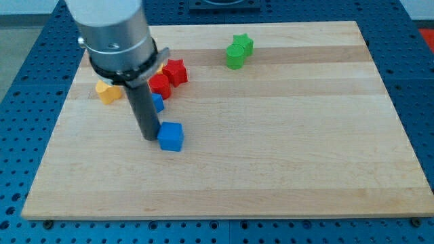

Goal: Push the blue triangle closer to the blue cube

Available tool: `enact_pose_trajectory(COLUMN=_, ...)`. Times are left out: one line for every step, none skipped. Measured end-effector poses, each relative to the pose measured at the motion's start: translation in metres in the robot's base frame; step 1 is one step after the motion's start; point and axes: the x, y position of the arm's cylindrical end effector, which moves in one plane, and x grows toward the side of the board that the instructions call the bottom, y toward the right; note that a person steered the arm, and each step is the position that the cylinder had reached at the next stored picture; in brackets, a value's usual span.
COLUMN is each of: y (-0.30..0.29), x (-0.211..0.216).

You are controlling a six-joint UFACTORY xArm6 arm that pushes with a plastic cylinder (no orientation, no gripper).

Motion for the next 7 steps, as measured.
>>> enact_pose_trajectory(y=0.028, x=0.017)
enact_pose_trajectory(y=0.001, x=0.018)
enact_pose_trajectory(y=-0.049, x=0.015)
enact_pose_trajectory(y=-0.079, x=-0.011)
enact_pose_trajectory(y=-0.088, x=-0.044)
enact_pose_trajectory(y=-0.088, x=-0.071)
enact_pose_trajectory(y=-0.075, x=-0.084)
